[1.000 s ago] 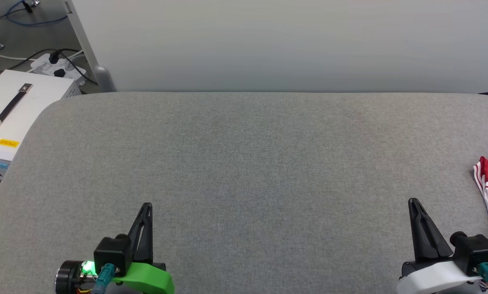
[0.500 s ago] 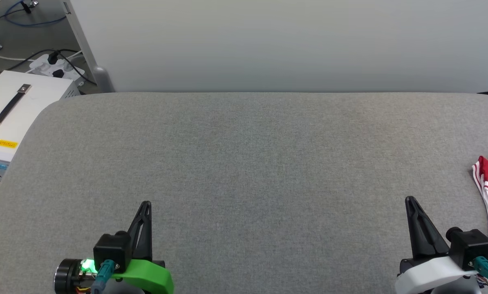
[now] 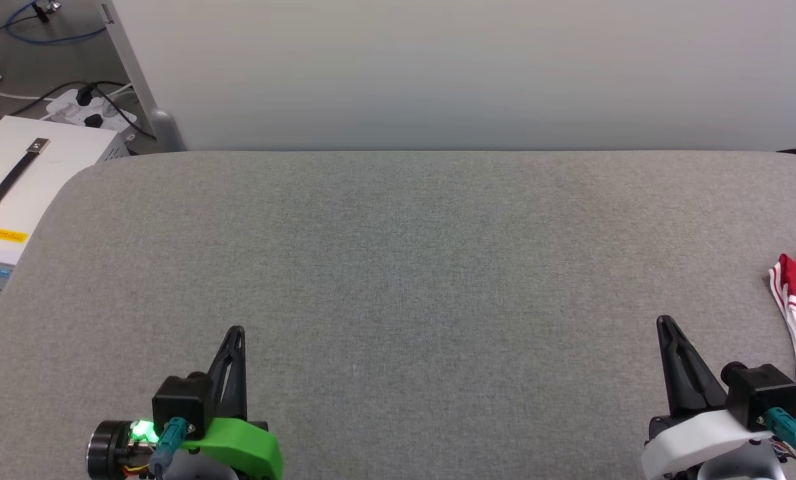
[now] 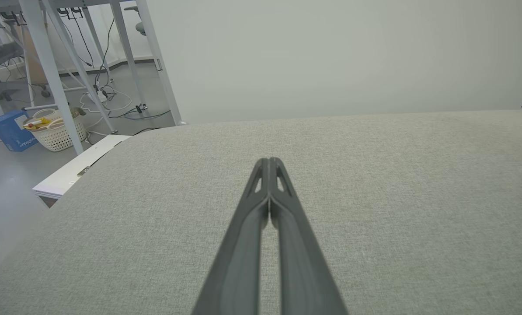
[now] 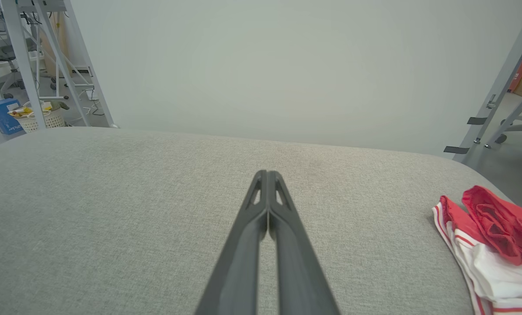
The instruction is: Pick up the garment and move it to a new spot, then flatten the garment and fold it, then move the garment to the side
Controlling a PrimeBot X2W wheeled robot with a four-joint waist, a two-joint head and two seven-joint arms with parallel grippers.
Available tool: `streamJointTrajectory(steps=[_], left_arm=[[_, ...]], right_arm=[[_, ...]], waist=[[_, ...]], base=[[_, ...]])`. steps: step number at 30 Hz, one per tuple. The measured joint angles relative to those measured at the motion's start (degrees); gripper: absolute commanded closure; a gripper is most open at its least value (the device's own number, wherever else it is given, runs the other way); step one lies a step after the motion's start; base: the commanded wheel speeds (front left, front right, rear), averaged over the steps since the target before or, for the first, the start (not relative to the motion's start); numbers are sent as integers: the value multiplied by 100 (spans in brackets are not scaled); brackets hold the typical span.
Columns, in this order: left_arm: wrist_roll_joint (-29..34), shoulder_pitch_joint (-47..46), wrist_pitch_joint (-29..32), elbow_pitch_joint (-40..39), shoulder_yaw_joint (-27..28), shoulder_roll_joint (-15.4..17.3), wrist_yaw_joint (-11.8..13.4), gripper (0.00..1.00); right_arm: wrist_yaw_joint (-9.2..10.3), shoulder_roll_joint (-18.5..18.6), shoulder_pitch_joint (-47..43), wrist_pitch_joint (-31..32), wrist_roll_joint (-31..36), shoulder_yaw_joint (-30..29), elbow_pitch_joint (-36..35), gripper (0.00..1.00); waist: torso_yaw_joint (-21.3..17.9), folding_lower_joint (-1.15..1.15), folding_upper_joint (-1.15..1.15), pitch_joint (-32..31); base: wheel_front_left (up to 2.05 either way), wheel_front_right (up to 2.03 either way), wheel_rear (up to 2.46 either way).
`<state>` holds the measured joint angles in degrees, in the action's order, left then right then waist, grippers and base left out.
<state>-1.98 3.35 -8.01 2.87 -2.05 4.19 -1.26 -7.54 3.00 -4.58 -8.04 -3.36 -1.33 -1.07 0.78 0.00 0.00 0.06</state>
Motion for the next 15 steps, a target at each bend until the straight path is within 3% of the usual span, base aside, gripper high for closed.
streamJointTrajectory(steps=[15], left_arm=[[12,-31,203,-58,47,-23,23,100]], right_arm=[[0,-1,63,199,82,27,22,100]], waist=[[-20,0,0,-1]], base=[[0,0,0]])
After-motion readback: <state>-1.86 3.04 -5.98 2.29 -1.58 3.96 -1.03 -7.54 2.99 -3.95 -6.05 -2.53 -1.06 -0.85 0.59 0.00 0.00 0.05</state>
